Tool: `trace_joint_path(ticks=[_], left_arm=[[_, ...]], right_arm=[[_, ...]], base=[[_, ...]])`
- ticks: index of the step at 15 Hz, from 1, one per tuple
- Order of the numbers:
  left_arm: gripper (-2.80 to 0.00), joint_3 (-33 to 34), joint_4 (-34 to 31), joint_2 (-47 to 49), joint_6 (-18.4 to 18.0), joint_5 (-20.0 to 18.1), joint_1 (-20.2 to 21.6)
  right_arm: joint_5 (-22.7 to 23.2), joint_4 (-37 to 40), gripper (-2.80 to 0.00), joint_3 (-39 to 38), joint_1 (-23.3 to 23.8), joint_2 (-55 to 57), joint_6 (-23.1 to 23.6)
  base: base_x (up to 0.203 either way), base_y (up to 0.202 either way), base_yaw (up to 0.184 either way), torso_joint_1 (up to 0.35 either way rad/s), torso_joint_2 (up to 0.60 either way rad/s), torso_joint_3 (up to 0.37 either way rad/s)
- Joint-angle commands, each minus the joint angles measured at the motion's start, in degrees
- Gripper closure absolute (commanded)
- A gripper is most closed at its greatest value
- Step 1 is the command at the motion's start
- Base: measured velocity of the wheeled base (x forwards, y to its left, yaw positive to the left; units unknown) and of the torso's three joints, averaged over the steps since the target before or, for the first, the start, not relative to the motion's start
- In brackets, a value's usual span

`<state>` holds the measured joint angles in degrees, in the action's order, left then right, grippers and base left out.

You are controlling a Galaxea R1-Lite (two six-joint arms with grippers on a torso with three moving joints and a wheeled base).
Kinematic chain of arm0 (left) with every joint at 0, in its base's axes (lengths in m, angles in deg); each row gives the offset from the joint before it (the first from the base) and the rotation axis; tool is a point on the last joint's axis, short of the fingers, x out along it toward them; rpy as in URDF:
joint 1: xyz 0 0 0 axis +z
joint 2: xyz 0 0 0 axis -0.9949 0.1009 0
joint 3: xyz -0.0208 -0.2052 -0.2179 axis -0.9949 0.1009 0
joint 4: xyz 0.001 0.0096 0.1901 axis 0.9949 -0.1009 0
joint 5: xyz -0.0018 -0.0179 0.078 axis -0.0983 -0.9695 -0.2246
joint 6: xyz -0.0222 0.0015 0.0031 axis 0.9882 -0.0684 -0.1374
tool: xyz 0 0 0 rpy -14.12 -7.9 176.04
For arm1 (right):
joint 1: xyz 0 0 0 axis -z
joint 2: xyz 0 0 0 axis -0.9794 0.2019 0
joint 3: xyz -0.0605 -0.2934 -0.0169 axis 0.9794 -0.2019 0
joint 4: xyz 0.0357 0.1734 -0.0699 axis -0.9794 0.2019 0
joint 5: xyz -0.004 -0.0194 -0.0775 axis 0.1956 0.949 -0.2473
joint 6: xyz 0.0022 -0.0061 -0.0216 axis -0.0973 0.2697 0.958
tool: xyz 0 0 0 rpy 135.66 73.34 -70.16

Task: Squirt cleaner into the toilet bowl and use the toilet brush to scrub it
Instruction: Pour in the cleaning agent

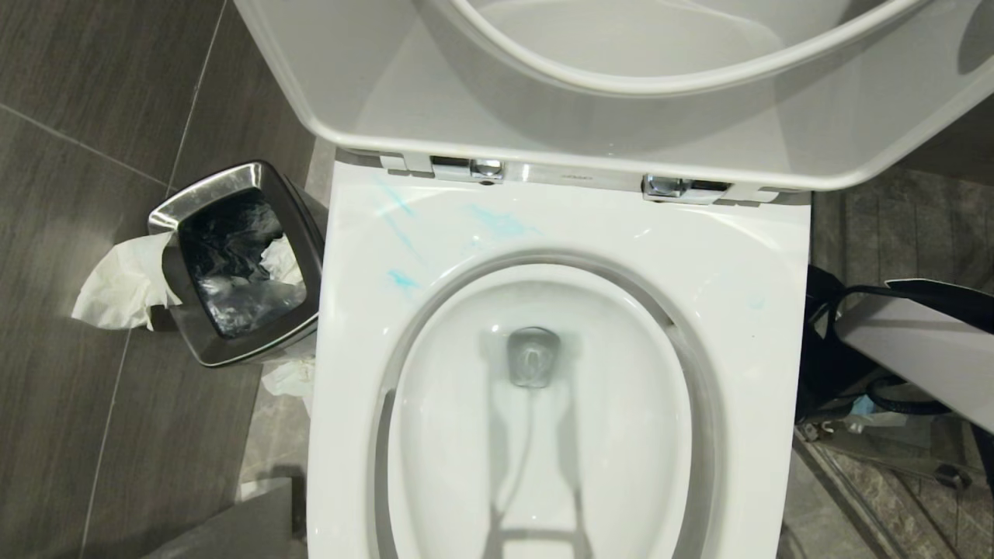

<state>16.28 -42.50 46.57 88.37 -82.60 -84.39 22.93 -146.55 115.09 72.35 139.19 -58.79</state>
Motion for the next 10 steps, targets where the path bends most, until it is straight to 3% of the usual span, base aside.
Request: trace_joint_path(ticks=[1, 10], left_arm=[[0.0, 0.0, 0.0, 0.0, 0.0, 0.0, 0.0], [0.0, 0.0, 0.0, 0.0, 0.0, 0.0, 0.0]], right_arm=[[0.1, -0.5, -2.8, 3.5, -0.1, 2.1, 0.1], [0.1, -0.5, -2.8, 5.2, -0.2, 2.3, 0.1]], base=[[0.0, 0.0, 0.0, 0.0, 0.0, 0.0], [0.0, 0.0, 0.0, 0.0, 0.0, 0.0]])
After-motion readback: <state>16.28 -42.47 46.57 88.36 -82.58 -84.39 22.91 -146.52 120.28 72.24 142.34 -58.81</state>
